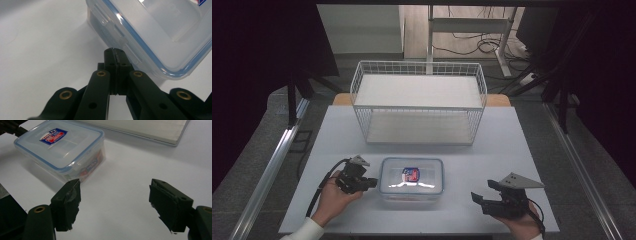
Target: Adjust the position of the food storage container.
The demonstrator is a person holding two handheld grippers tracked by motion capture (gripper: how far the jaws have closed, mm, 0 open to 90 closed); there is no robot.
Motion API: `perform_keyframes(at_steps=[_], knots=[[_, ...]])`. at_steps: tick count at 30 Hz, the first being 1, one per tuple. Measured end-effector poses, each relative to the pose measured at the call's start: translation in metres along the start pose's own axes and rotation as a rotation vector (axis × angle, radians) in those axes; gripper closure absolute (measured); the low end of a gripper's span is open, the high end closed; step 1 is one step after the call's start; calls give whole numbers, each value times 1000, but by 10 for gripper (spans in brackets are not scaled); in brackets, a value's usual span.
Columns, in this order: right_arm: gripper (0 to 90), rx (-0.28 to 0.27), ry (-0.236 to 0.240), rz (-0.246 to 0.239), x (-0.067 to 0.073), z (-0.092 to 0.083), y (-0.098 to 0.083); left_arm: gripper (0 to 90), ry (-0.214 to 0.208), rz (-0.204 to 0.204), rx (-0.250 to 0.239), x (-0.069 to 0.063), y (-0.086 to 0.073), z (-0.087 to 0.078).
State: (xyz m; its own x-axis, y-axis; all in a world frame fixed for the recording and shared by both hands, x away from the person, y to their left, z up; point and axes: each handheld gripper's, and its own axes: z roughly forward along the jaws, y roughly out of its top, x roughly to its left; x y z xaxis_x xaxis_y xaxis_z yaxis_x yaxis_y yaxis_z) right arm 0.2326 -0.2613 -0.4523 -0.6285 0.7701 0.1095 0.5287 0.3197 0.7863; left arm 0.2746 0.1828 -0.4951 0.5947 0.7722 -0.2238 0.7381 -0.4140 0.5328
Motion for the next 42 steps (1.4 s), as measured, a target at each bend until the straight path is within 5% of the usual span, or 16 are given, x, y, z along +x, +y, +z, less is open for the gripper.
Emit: perform_keyframes(at_steps=[16, 25, 30, 34, 36, 38, 42], knots=[[246, 17, -1, 2, 1, 3, -1, 894, -20, 37, -11, -13, 11, 13], [226, -3, -8, -7, 1, 4, -2, 881, 3, -6, -115, 2, -6, -13], [219, -5, -15, 4, -1, 6, -4, 840, 26, 13, -181, 1, -13, -24], [217, -2, -13, 6, -1, 8, -4, 667, 69, 9, -206, -1, -13, -24], [213, -1, -12, 8, -2, 8, -5, 430, 108, 7, -226, -2, -12, -24], [211, -3, -10, 12, -2, 8, -5, 372, 139, 3, -240, -1, -11, -26], [192, -3, 13, 11, 1, 9, -3, 279, 115, -28, -259, 1, -11, -29]])
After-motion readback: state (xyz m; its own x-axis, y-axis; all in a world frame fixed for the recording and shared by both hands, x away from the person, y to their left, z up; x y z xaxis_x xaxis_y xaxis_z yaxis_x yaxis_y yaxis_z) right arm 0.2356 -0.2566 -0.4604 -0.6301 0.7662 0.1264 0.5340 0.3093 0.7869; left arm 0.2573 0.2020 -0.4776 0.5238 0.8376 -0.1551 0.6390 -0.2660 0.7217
